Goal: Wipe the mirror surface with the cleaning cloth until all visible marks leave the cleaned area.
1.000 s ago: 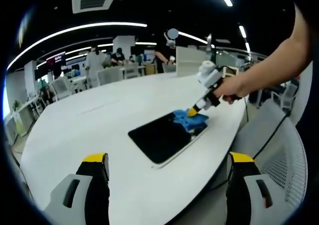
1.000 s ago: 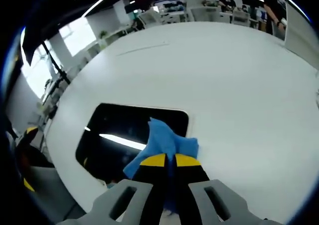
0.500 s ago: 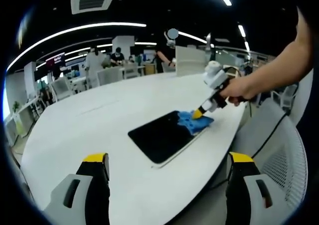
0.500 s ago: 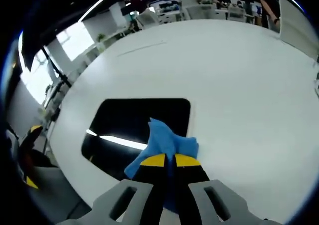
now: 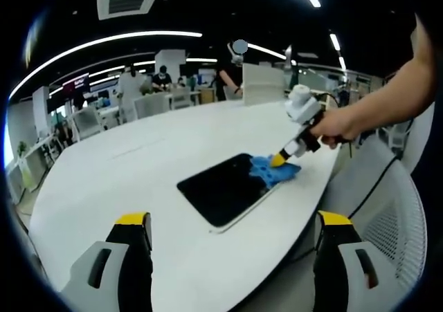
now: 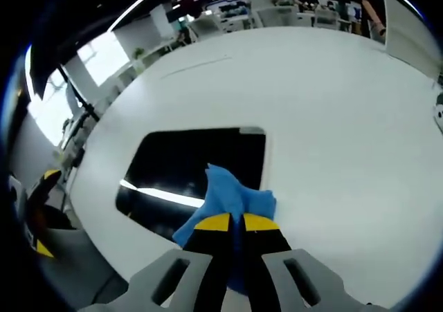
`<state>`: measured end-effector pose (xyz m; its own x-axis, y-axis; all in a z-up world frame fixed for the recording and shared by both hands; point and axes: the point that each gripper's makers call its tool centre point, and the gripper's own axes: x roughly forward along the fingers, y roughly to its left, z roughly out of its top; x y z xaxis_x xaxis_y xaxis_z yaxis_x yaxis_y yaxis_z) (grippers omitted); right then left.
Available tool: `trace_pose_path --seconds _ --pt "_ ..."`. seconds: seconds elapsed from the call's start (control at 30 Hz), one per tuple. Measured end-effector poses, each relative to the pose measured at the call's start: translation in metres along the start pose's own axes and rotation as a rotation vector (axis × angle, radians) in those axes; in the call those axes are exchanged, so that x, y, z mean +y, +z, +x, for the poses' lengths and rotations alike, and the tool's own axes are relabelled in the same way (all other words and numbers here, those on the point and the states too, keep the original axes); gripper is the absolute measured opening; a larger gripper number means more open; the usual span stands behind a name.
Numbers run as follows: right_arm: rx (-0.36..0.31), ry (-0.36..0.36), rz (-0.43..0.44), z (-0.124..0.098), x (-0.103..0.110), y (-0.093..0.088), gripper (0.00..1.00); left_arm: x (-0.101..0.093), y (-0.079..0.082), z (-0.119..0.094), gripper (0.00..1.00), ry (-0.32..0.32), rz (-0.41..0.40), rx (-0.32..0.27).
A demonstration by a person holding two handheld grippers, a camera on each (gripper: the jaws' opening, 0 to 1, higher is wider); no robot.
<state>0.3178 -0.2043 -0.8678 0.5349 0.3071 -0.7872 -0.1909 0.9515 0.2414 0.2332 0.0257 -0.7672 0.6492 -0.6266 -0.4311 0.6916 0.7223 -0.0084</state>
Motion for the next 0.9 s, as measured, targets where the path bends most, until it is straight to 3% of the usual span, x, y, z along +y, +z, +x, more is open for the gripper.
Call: trace_pose_path --seconds 0.33,0.9 --pt "0.011 0.001 0.042 -0.003 0.003 -0.005 0.00 0.000 0.000 0.000 0.98 -0.002 0.003 -0.001" --pt "0.000 -0.005 0.033 -0.007 0.005 -0.011 0.00 -0.002 0.000 0.000 0.99 -0.015 0.006 0.004"
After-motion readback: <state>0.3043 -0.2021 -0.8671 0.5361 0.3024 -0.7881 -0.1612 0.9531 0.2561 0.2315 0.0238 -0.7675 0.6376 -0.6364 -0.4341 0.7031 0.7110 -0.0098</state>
